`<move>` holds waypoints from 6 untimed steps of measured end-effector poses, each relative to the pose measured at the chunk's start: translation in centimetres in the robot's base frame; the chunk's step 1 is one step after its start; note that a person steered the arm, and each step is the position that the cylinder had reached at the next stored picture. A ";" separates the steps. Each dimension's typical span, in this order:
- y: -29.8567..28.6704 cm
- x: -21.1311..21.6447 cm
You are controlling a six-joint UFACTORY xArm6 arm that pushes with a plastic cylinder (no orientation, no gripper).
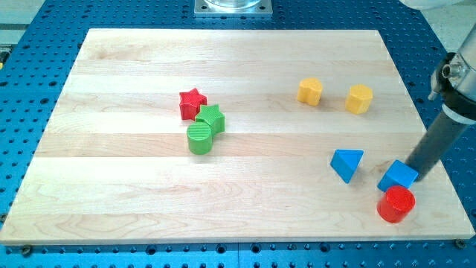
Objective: Point your arm at the left of the green blocks
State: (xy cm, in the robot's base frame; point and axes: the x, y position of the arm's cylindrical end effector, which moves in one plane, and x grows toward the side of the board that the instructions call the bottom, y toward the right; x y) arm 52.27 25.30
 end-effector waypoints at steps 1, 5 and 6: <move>-6.2 -3.4; -20.0 2.1; -29.7 3.5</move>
